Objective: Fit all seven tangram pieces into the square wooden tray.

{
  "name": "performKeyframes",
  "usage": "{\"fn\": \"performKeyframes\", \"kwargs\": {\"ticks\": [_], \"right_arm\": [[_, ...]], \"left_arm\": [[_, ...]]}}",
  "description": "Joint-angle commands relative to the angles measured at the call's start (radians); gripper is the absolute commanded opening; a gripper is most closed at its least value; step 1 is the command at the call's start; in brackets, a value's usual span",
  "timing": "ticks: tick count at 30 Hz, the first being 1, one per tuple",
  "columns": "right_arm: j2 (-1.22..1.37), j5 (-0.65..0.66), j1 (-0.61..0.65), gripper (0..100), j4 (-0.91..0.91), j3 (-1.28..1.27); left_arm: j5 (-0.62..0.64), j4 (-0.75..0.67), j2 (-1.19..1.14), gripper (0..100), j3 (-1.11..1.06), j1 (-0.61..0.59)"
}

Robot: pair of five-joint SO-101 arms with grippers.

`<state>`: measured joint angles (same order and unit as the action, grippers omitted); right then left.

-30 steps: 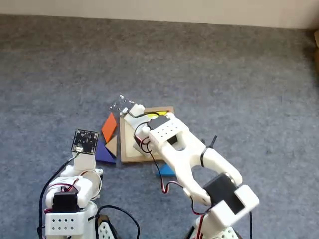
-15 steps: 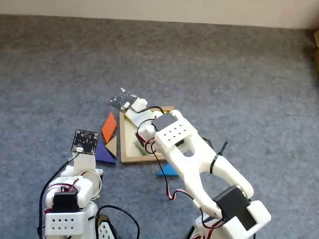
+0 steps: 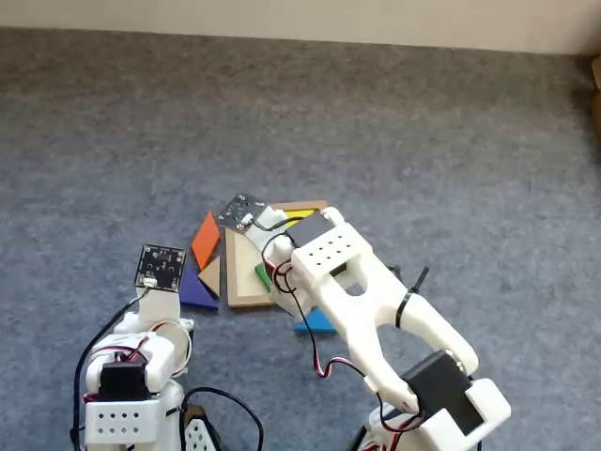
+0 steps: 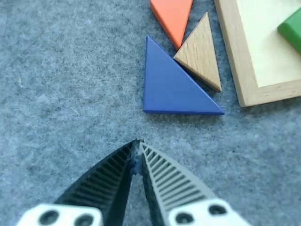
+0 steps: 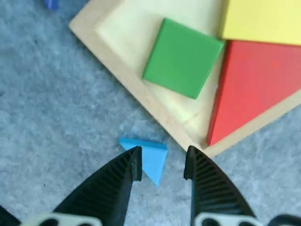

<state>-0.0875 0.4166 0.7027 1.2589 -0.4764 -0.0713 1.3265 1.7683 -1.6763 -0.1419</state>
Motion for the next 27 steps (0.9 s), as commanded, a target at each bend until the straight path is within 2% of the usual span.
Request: {"fn": "performKeyframes", "kwargs": {"ticks": [1, 5, 12, 22, 27], "right_arm": [[-0.048, 0.048, 0.005, 15.6, 0.039, 0.053], [-0.051, 0.133, 0.008, 15.6, 0.062, 0.008], [-0.044, 0.232, 0.008, 15.6, -0.054, -0.122], [-0.028, 0.275, 0.008, 15.6, -0.074, -0.143], [0.11, 0.275, 0.008, 15.6, -0.074, -0.133]], "left_arm": [[0.005, 0.006, 0.051, 0, -0.019, 0.018], [0.005, 0.006, 0.051, 0, -0.019, 0.018], [0.005, 0.006, 0.051, 0, -0.019, 0.018], [0.005, 0.006, 0.051, 0, -0.019, 0.018], [0.005, 0.006, 0.051, 0, -0.019, 0.018]]}}
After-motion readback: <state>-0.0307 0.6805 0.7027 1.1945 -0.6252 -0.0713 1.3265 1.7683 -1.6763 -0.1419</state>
